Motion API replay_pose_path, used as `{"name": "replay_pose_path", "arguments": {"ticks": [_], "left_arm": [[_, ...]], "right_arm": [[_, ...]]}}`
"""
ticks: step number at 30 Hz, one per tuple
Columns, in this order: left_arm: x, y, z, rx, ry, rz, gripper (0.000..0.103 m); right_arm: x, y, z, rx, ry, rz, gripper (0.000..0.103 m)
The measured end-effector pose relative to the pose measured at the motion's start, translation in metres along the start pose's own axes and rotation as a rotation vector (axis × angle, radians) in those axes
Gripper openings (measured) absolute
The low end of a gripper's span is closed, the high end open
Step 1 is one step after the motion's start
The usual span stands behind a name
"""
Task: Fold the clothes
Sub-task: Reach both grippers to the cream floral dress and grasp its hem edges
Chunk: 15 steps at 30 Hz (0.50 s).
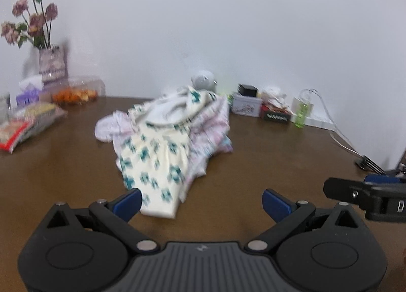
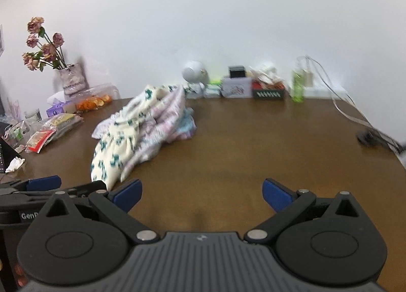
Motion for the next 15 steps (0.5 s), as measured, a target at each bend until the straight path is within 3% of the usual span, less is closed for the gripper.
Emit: {"name": "replay_pose_path", "arguments": {"ticks": [8,15], "left_arm": [[-0.062,-0.055,0.061,-0.021,-0.137,-0.012,0.101],[-0.113,-0.086,0.106,-0.045,-0.173,-0.055,0.101]], "right_arm": [[-0.046,-0.084,0.085,-0.018,-0.081,-0.075,0.103],[-0.116,-0.137,0.163,-0.031,-0.106,-0.189,0.103]]}}
Point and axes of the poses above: each gripper's, at about its wrist camera, not at the fingertips, and z roughly the way its jaws point, x to its right, y to its underside, the point moved 10 cm from there along z, roughly the way its jaws point, and after that the axes turned 13 degrees about y, right-handed, at the moved point
